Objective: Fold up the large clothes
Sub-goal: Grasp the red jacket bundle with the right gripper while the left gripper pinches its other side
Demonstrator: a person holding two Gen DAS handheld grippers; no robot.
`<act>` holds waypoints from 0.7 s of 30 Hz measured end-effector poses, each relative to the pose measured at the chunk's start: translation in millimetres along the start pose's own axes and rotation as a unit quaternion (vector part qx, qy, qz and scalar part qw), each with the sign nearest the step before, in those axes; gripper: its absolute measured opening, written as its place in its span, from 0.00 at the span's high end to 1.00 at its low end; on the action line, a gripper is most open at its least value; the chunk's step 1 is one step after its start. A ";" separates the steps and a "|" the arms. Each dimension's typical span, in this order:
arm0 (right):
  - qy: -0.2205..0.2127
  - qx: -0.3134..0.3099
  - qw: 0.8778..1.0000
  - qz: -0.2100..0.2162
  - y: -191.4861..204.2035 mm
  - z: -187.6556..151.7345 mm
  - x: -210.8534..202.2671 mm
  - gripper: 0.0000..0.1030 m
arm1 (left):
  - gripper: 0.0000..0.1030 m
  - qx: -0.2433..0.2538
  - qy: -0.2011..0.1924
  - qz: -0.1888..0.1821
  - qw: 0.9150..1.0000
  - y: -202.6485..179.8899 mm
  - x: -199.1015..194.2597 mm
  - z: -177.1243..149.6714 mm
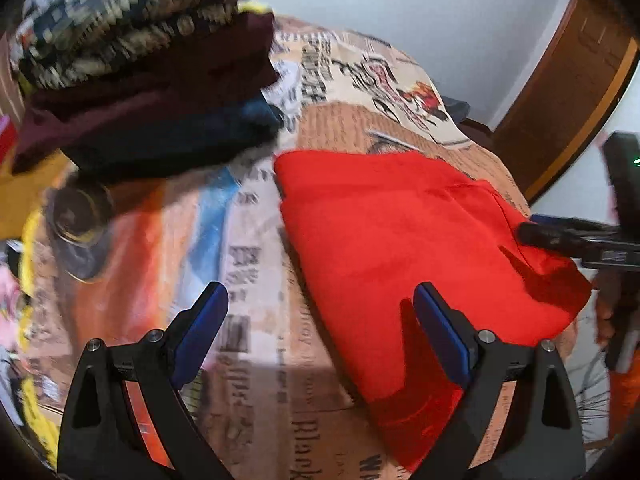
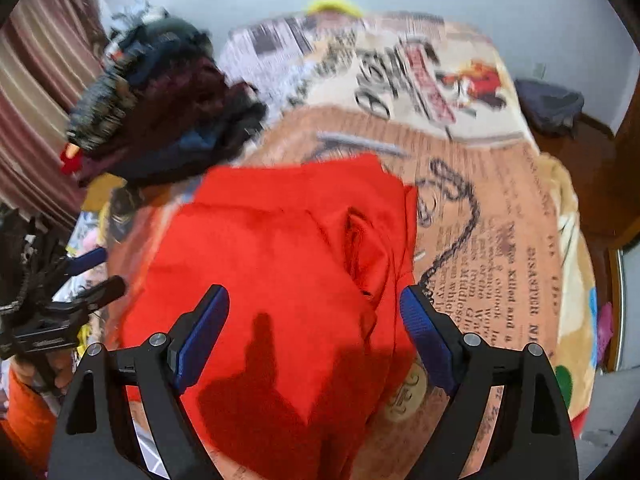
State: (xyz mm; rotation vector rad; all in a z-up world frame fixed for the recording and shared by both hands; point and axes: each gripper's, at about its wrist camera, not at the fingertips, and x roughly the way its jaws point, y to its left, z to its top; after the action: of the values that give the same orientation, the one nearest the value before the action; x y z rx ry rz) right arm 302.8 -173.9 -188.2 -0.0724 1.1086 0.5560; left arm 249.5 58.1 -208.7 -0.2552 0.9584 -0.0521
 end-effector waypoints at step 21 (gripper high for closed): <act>0.085 0.107 0.978 0.160 -58.5 16.1 54.6 0.16 | 0.09 -0.135 0.118 -0.203 0.963 10.8 84.7 6.3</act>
State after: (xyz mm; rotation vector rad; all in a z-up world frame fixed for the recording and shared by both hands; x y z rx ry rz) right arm 360.7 -197.9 -240.5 0.2538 1.3516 0.7225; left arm 302.7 56.5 -275.9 -0.7084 1.1383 -0.3355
